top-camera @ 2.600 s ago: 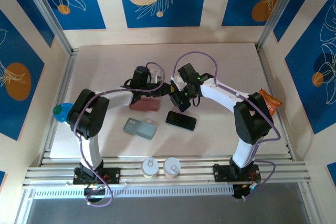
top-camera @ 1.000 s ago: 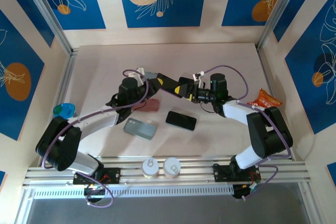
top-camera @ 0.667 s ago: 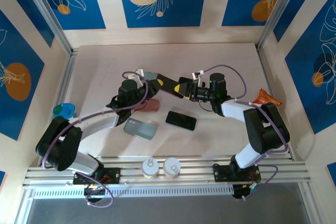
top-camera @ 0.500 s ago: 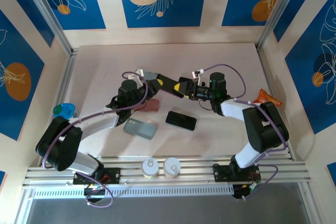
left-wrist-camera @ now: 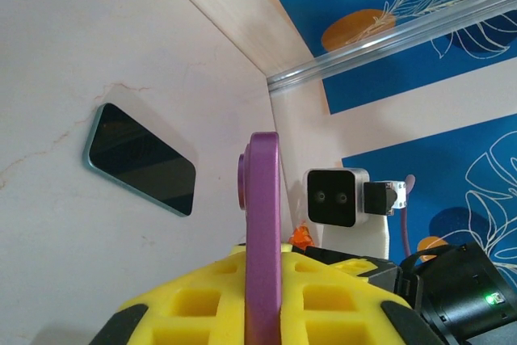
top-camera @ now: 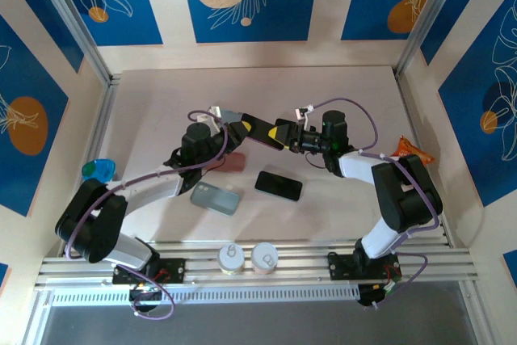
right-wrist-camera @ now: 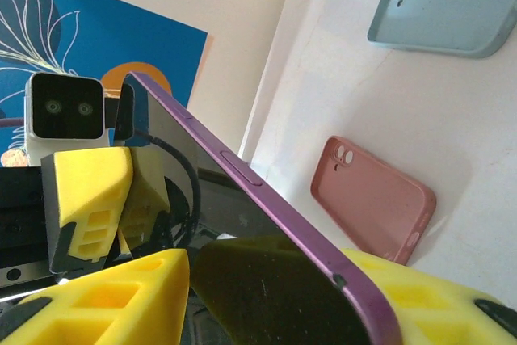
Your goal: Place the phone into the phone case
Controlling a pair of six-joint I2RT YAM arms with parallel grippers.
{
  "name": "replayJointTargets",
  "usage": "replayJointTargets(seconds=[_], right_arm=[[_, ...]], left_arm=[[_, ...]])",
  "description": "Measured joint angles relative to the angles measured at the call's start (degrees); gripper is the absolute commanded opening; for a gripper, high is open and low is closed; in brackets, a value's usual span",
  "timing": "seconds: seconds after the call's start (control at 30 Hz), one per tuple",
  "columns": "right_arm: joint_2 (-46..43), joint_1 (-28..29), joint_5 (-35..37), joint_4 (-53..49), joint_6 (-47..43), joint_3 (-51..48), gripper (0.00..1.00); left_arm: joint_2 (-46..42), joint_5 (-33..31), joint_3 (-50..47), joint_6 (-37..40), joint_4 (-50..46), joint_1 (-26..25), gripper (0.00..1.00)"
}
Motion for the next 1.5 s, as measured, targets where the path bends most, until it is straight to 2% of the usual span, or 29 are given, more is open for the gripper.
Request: replayJointTargets(seconds=[0.27,0.37,0.53,0.67,0.87,1.1,1.3,1.5], right_arm=[[-5.38,-0.07,1.27,-6.4,-1.68,-0.48,0.38],[-6.67,-0.2,1.49,-7.96,-2.14,-0.79,0.3],[-8.76,-0.7,1.14,-9.38,-1.6,-0.79,0.11],[-10.69,-0.79,1.07,-10.51,-1.49,-0.79,0.0],[-13.25,-0.98,0.72,-13.44,-3.13,-0.79,0.0],[-15.78,-2.84,0.35,-17.7,-4.98,-0.76,0.0],[-16.72,-4.46,0.22,-20.87,-5.9,-0.76,0.0],[-17.86,-6.78,-0.02,-24.7,-7.54,-0.74,0.0]], left_arm=[[0.04,-0.17,0.0,1.01,-0.37,0.0,0.21],[0.04,-0.02,0.0,1.03,-0.42,0.0,0.21],[0.07,0.02,0.0,1.01,-1.05,0.04,0.25],[0.04,0.15,0.0,1.36,-1.29,0.0,0.33],[-0.5,-0.31,-0.04,3.52,-4.85,0.0,0.43],[-5.22,-3.17,-0.68,7.37,-10.21,0.81,0.49],[-8.61,-4.0,-2.14,9.7,-14.32,3.41,0.5],[-12.52,-6.91,-3.15,15.8,-25.29,6.8,0.49]])
